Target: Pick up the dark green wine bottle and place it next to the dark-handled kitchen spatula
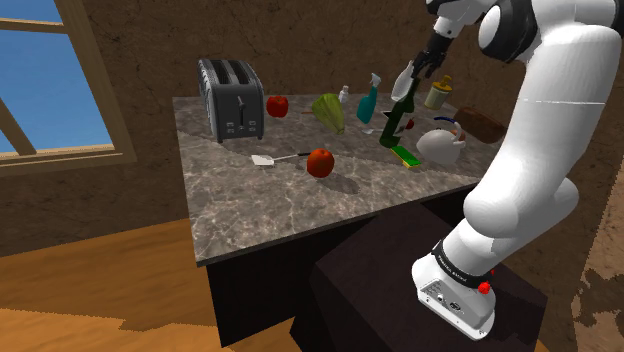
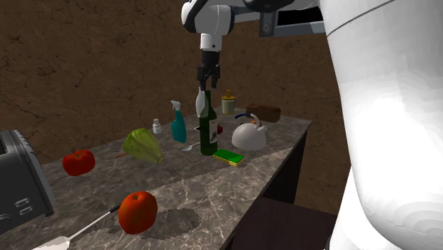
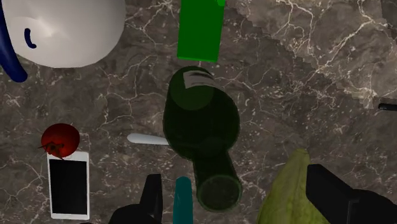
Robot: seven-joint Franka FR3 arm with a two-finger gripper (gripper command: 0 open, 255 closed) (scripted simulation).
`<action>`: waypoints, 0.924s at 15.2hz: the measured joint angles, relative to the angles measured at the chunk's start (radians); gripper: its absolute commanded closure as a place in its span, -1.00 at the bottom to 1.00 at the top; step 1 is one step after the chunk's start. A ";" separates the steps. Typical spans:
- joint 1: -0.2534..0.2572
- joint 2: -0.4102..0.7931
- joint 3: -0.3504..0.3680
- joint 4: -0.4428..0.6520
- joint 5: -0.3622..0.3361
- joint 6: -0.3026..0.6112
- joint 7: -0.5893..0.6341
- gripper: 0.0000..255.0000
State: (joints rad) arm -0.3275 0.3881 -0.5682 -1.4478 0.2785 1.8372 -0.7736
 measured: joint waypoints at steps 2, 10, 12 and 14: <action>-0.013 0.027 0.005 0.016 0.016 0.009 -0.011 -1.00; -0.013 0.052 0.013 -0.032 0.033 0.078 -0.023 -1.00; -0.013 0.054 0.013 -0.032 0.033 0.080 -0.024 -1.00; -0.014 0.054 0.013 -0.032 0.034 0.080 -0.024 -1.00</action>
State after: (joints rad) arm -0.3413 0.4422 -0.5548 -1.4798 0.3123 1.9171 -0.7978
